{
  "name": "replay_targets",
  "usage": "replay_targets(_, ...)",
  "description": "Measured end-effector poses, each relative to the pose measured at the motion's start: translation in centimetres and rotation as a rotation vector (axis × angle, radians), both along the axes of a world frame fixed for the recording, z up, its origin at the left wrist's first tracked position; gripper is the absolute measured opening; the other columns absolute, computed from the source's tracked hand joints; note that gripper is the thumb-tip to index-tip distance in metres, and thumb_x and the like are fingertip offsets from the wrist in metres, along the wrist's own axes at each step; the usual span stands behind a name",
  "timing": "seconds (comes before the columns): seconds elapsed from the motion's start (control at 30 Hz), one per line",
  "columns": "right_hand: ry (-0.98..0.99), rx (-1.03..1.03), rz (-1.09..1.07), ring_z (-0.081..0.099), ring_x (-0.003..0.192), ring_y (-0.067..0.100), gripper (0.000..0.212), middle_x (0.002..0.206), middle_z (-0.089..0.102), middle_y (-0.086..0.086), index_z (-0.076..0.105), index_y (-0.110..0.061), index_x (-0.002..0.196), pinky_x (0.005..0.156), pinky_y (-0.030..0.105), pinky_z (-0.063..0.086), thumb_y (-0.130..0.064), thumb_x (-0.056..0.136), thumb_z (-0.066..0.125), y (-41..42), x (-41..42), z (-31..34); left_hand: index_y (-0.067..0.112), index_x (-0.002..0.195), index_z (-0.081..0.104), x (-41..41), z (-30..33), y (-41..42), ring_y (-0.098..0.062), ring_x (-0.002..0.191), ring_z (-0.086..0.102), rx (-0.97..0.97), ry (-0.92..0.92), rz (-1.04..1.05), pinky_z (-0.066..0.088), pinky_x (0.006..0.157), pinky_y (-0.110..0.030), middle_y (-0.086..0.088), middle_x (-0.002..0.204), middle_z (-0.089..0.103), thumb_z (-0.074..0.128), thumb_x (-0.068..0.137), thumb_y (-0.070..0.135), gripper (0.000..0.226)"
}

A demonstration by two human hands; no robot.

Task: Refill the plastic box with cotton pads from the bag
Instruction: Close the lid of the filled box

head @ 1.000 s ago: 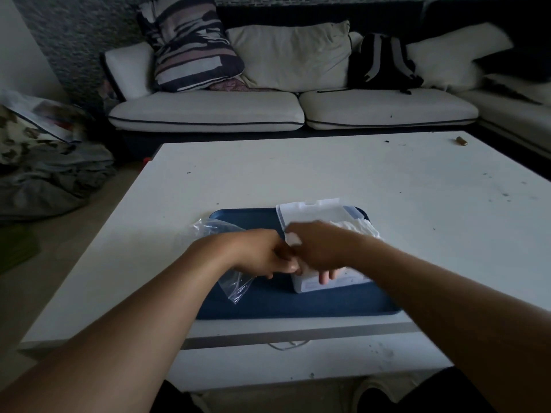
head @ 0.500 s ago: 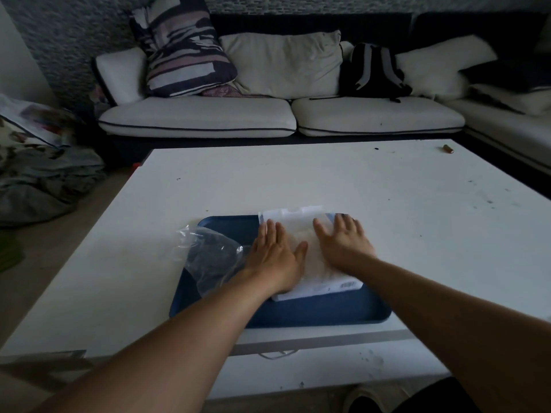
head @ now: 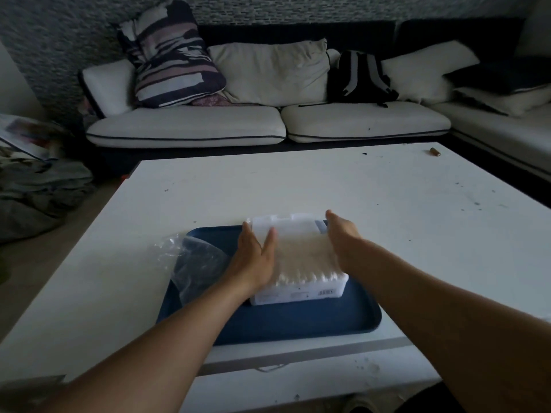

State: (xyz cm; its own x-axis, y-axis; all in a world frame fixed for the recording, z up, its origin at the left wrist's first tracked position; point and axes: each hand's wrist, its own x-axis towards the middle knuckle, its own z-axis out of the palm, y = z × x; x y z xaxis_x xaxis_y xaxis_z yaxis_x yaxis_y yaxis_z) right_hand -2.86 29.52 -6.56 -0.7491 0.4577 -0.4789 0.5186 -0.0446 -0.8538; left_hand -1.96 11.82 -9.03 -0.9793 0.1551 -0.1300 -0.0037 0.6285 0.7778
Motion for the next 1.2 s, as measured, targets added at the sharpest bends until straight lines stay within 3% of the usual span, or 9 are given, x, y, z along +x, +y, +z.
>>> replay_targets(0.2,0.124,-0.440,-0.114,0.061,0.117,0.027,0.069,0.124,0.070,0.008,0.070,-0.007,0.113,0.109,0.044,0.044,-0.058,0.102,0.026,1.2,0.0,-0.4,0.014,0.137,0.061,-2.9,1.4,-1.1,-0.034,0.125,0.059,0.668,-0.292,0.484,0.040,0.113,-0.050,-0.014,0.132,0.066,0.023,0.099,0.071,0.078)
replay_targets(0.33,0.165,-0.562,-0.104,0.062,0.081,0.025,0.066,0.085,0.066,0.005,0.069,-0.012,0.081,0.075,0.034,0.051,-0.064,0.097,0.032,1.2,0.1,-0.6,0.017,0.104,0.074,-2.8,1.6,-3.2,-0.032,0.097,0.067,0.857,-0.390,0.367,0.055,0.077,-0.042,-0.014,0.107,0.073,0.023,0.103,0.062,0.068)
replay_targets(0.43,0.066,-0.233,0.193,0.061,0.081,0.026,0.053,0.091,0.067,0.010,0.066,-0.012,0.064,0.064,0.033,0.047,-0.050,0.097,0.050,0.9,0.9,0.6,0.014,0.087,0.073,-1.8,2.2,-3.3,-0.030,0.089,0.066,0.620,-0.392,0.194,0.052,0.071,-0.037,-0.014,0.100,0.073,0.040,0.100,0.059,0.057)
replay_targets(0.53,0.139,0.512,0.556,0.063,0.103,0.026,0.032,0.118,0.067,0.007,0.068,-0.014,0.114,0.075,0.031,0.051,-0.039,0.098,0.057,0.2,1.8,1.7,0.019,0.113,0.067,-1.0,2.0,-2.5,-0.021,0.112,0.059,0.090,0.006,-0.038,0.049,0.084,-0.030,-0.004,0.126,0.063,0.056,0.100,0.041,0.028)
replay_targets(0.67,0.302,1.056,0.964,0.025,0.149,0.025,0.059,0.161,0.029,0.000,0.029,-0.028,0.154,0.117,0.047,0.028,-0.054,0.102,0.038,-1.5,3.0,0.1,0.026,0.160,0.019,0.2,0.5,-1.8,-0.033,0.156,-0.002,-0.375,0.129,-0.272,0.011,0.125,-0.049,-0.002,0.170,0.006,0.037,0.104,0.052,0.064)
replay_targets(0.77,0.181,1.174,0.964,-0.002,0.155,0.024,0.059,0.168,0.004,-0.004,0.008,-0.035,0.158,0.121,0.058,0.010,-0.055,0.103,0.014,-2.5,4.1,-1.7,0.030,0.162,0.011,0.9,-0.5,-1.9,-0.035,0.154,-0.016,-0.410,0.134,-0.253,-0.001,0.126,-0.049,-0.001,0.171,-0.004,0.025,0.107,0.047,0.059)
replay_targets(0.87,0.273,1.339,0.804,0.005,0.155,0.021,0.060,0.167,0.013,-0.002,0.014,-0.034,0.157,0.123,0.050,0.010,-0.052,0.102,0.004,-3.5,5.5,-2.5,0.024,0.161,0.019,1.2,-1.2,-1.7,-0.033,0.156,-0.005,-0.458,0.330,-0.232,0.000,0.126,-0.047,-0.006,0.170,0.010,0.019,0.108,0.043,0.057)
replay_targets(1.07,0.257,1.389,0.805,0.010,0.154,0.018,0.056,0.166,0.017,-0.005,0.019,-0.031,0.158,0.124,0.051,0.004,-0.047,0.106,0.010,-3.9,2.7,-2.4,0.015,0.159,0.024,0.6,1.3,-1.8,-0.026,0.156,0.001,-0.466,0.363,-0.232,0.005,0.126,-0.039,-0.006,0.169,0.014,0.029,0.109,0.036,0.054)
replay_targets(1.2,0.291,1.345,0.754,0.016,0.153,0.019,0.052,0.164,0.024,-0.003,0.036,-0.025,0.152,0.124,0.050,0.006,-0.046,0.107,0.021,-4.1,0.4,-1.5,0.019,0.156,0.032,-1.3,6.0,-4.8,-0.028,0.155,0.011,-0.712,0.413,-0.165,0.012,0.126,-0.050,-0.005,0.167,0.021,0.056,0.090,0.044,0.074)
